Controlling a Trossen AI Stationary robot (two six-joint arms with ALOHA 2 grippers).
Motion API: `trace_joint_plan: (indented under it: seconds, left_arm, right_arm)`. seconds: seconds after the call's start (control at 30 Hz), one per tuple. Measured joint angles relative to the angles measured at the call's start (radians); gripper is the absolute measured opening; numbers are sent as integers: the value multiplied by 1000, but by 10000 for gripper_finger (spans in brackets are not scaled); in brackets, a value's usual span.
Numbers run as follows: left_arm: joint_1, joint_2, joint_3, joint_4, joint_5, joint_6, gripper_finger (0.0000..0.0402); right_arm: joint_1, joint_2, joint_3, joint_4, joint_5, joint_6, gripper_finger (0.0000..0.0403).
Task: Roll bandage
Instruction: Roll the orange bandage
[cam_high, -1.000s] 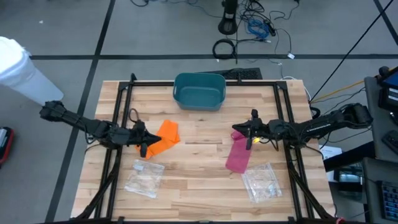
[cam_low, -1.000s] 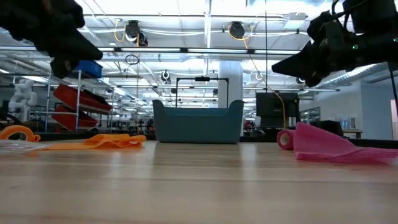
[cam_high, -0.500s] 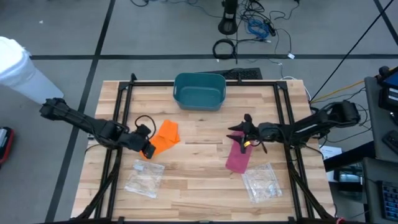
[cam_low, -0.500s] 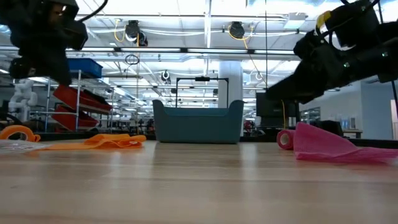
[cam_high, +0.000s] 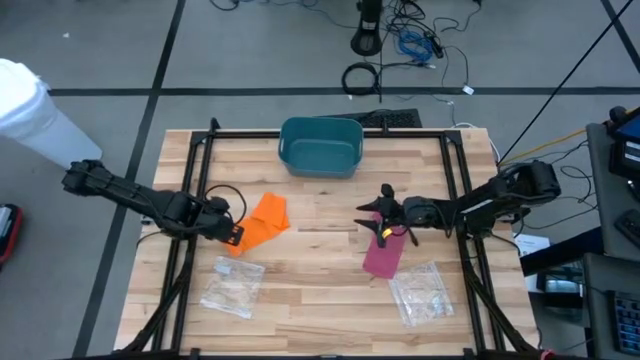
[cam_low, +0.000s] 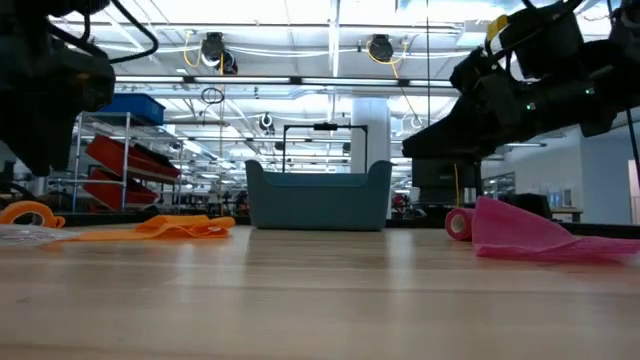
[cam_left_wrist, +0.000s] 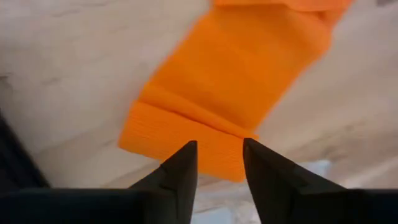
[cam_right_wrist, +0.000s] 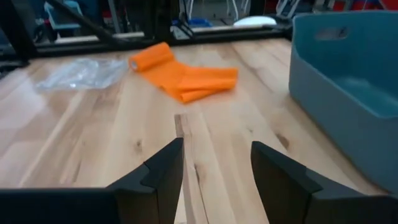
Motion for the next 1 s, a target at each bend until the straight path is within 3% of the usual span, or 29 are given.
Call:
trace_joint_plan:
  seconds: [0.3,0.63,1.0]
  left_arm:
    - [93,2,0,-8,-55,96,155]
    - [58,123,-1,126,201,200,155]
    - [-51,309,2,187,213,309,155]
  right_arm:
    - [0,93,19,7,4,0,174]
    - [0,93,19,68,1,-26,174]
    - [19,93,19,85,-1,13,174]
